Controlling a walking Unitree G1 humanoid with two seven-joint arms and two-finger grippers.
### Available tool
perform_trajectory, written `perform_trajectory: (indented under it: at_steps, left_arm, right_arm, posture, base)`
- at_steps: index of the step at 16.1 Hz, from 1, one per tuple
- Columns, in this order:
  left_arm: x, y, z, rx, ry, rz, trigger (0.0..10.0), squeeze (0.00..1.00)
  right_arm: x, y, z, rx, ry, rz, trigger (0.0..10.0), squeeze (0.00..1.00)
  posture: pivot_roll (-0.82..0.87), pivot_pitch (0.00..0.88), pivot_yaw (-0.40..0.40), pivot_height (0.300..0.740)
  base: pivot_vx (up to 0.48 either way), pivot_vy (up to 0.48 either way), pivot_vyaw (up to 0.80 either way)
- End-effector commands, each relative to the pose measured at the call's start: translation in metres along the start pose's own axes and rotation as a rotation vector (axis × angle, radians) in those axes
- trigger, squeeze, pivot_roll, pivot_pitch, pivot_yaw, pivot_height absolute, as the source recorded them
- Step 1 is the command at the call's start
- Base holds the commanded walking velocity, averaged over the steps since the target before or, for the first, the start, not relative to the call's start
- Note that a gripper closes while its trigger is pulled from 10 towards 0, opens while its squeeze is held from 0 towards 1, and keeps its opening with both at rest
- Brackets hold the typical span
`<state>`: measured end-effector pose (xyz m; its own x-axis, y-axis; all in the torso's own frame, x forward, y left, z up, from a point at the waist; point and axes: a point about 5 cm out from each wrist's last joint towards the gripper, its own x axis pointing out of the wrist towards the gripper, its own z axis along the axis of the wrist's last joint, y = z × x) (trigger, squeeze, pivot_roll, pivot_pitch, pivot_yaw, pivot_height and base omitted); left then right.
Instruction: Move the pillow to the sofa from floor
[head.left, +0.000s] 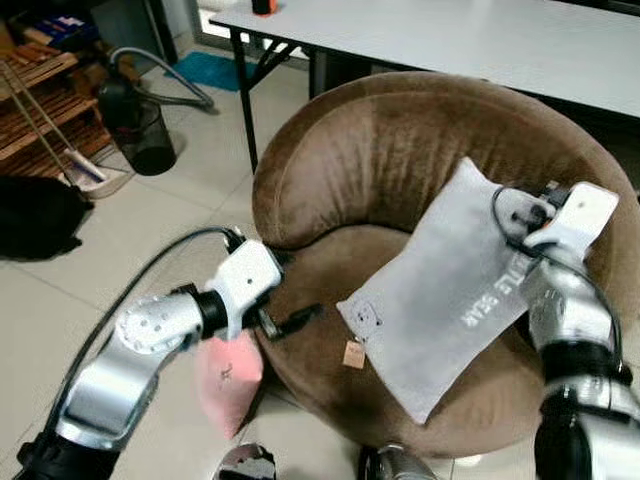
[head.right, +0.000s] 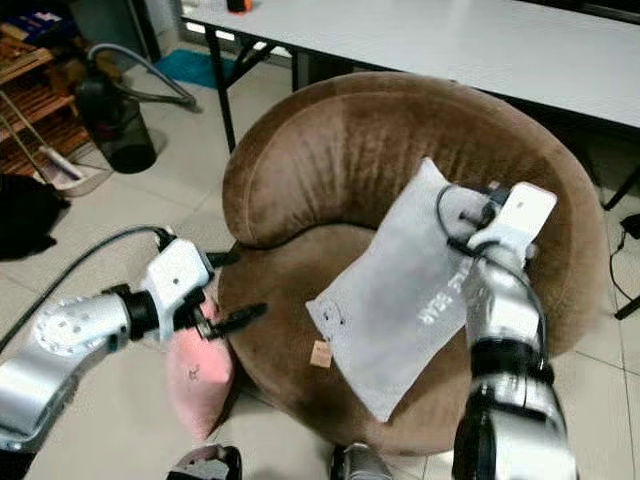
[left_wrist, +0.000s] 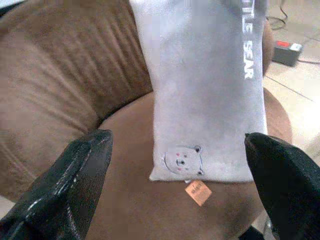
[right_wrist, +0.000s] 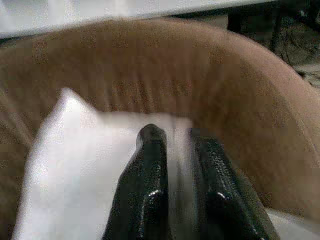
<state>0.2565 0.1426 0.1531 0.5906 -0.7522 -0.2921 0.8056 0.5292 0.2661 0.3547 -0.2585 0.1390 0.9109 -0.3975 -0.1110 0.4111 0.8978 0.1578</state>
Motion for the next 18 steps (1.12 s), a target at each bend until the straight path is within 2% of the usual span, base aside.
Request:
perform_trajectory:
  at_steps: [1,4,5,7,8,9,10,11,13,16,17,18]
  left_arm:
    - [0.001,0.005,0.004,0.009,-0.010,0.018,10.0,0.00]
    - [0.004,0.010,0.003,0.004,-0.027,0.096,10.0,0.00]
    - [0.007,0.011,0.001,0.001,-0.040,0.141,10.0,0.00]
    - [0.007,0.016,-0.004,-0.058,-0.043,0.290,10.0,0.00]
    - [0.006,0.018,-0.009,-0.090,-0.046,0.396,10.0,0.00]
    - [0.004,0.016,-0.012,-0.099,-0.043,0.419,10.0,0.00]
    - [0.004,0.012,-0.016,-0.101,-0.027,0.438,10.0,0.00]
    - [0.004,0.010,-0.017,-0.101,-0.021,0.442,10.0,0.00]
    - [0.002,0.007,-0.020,-0.098,-0.012,0.482,10.0,0.00]
    - [0.006,0.017,-0.023,-0.096,-0.012,0.534,10.0,0.00]
    - [0.009,0.019,-0.024,-0.092,-0.007,0.542,10.0,0.00]
    - [0.011,0.021,-0.025,-0.090,0.001,0.551,10.0,0.00]
  right_arm:
    - [0.007,0.002,0.017,0.001,-0.066,0.022,10.0,1.00]
    - [0.017,0.005,0.037,-0.069,-0.144,0.047,10.0,1.00]
    - [0.020,0.006,0.041,-0.100,-0.164,0.054,10.0,0.00]
    - [0.017,0.011,0.042,-0.085,-0.167,0.122,10.0,0.00]
    - [0.009,0.015,0.034,-0.088,-0.158,0.183,10.0,0.00]
    - [-0.001,0.016,0.026,-0.095,-0.146,0.202,10.0,0.00]
    - [-0.023,0.015,0.009,-0.076,-0.125,0.222,10.0,0.00]
    - [-0.036,0.015,0.001,-0.065,-0.114,0.233,10.0,0.00]
    - [-0.087,0.013,-0.027,-0.074,-0.062,0.275,10.0,0.00]
    - [-0.117,0.006,-0.040,-0.097,-0.035,0.234,10.0,0.00]
    - [-0.122,0.003,-0.045,-0.140,-0.017,0.222,10.0,0.00]
    - [-0.125,0.004,-0.048,-0.138,0.016,0.224,10.0,0.00]
  posture:
    - [0.21,0.167,-0.034,0.740]
    - [0.21,0.161,-0.039,0.740]
    - [0.19,0.145,-0.043,0.740]
    - [0.17,0.130,-0.046,0.740]
    - [0.15,0.114,-0.055,0.740]
    - [0.14,0.111,-0.059,0.740]
    - [0.13,0.101,-0.072,0.740]
    - [0.13,0.100,-0.074,0.740]
    - [0.11,0.092,-0.084,0.740]
    - [0.10,0.079,-0.093,0.740]
    - [0.09,0.071,-0.096,0.740]
    - [0.09,0.069,-0.096,0.740]
  base:
    - [0.000,0.000,0.00]
    - [0.000,0.000,0.00]
    - [0.000,0.000,0.00]
    - [0.000,0.000,0.00]
    - [0.000,0.000,0.00]
    - [0.000,0.000,0.00]
    - [0.000,0.000,0.00]
    - [0.000,0.000,0.00]
    - [0.000,0.465,0.00]
    - [0.000,0.480,0.00]
    - [0.000,0.480,0.00]
    - [0.000,0.480,0.00]
